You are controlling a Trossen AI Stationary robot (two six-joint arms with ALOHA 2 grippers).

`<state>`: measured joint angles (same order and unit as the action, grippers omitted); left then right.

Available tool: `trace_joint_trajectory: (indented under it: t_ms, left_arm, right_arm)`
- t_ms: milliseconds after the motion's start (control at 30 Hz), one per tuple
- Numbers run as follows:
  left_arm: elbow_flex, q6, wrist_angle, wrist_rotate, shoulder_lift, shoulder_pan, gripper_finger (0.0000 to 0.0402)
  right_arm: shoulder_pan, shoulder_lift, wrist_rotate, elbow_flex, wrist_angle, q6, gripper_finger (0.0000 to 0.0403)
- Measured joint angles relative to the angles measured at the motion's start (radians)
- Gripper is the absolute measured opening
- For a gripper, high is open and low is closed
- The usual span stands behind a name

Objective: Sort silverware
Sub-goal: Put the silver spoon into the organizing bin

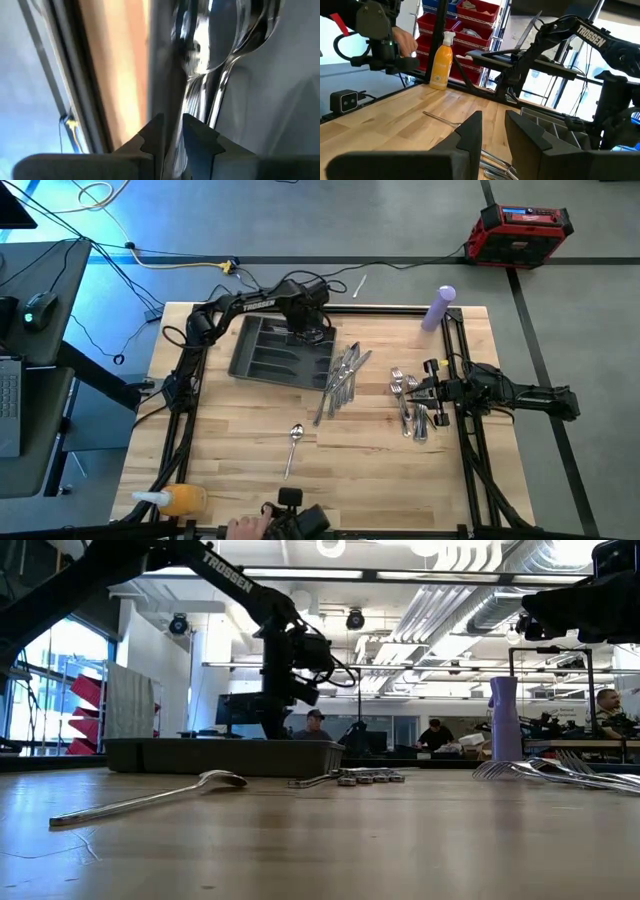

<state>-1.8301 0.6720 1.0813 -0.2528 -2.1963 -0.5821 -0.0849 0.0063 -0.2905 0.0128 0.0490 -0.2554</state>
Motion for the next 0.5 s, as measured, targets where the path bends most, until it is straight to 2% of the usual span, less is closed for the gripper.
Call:
trace_joint_trajectory:
  t_ms: [67, 167, 267, 400, 500]
  left_arm:
    - [-0.033, -0.063, 0.063, -0.029, 0.001, 0.006, 0.0069]
    - [-0.080, -0.257, 0.201, -0.049, 0.004, 0.033, 0.0084]
    - [-0.101, -0.452, 0.330, 0.062, 0.005, 0.086, 0.0089]
    - [-0.043, -0.547, 0.365, 0.284, 0.041, 0.213, 0.0090]
    - [0.040, -0.641, 0.293, 0.306, 0.110, 0.334, 0.0090]
  right_arm:
    - [0.000, 0.000, 0.000, 0.000, 0.000, 0.000, 0.0073]
    - [0.000, 0.000, 0.000, 0.000, 0.000, 0.000, 0.0073]
    - [0.000, 0.000, 0.000, 0.000, 0.000, 0.000, 0.0073]
    - [0.000, 0.000, 0.000, 0.000, 0.000, 0.002, 0.0073]
    - [0.000, 0.000, 0.000, 0.000, 0.000, 0.018, 0.0073]
